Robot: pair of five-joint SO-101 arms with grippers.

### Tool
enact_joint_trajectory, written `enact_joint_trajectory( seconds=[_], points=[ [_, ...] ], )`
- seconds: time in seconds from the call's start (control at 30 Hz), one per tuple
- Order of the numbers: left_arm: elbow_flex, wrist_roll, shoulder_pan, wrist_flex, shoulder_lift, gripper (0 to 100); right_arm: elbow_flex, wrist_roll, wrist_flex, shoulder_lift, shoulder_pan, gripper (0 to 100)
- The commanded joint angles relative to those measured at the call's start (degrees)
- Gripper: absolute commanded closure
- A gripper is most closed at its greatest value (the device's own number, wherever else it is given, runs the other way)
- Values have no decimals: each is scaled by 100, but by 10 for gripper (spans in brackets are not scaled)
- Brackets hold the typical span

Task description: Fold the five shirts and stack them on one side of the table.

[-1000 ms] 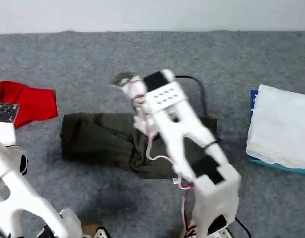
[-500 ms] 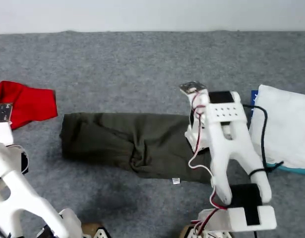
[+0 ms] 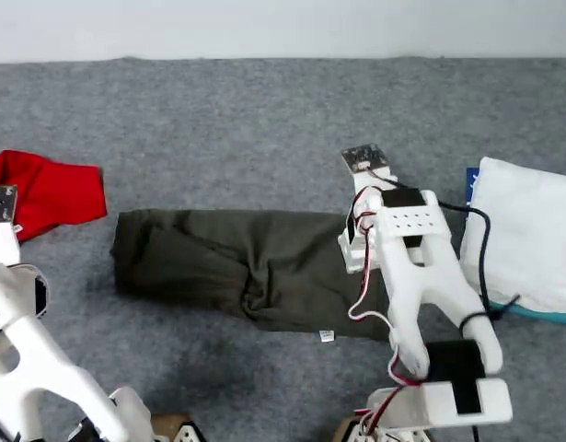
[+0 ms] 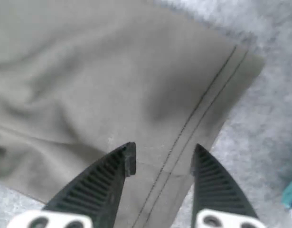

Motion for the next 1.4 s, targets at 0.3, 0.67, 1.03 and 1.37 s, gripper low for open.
enact_joint_trajectory(
  seconds=[0.3,0.67,1.03,1.37],
  points=[
    [347,18,26,-457,-132,969,-53,-914,-84,611,215,679],
    [347,18,35,-448,-132,969,-97,-396,-48,1095,154,991],
    [312,18,35,-466,-132,969,-132,264,470,4,-127,988],
    [321,18,35,-466,-176,970,-308,791,505,-1903,-1587,989]
  ],
)
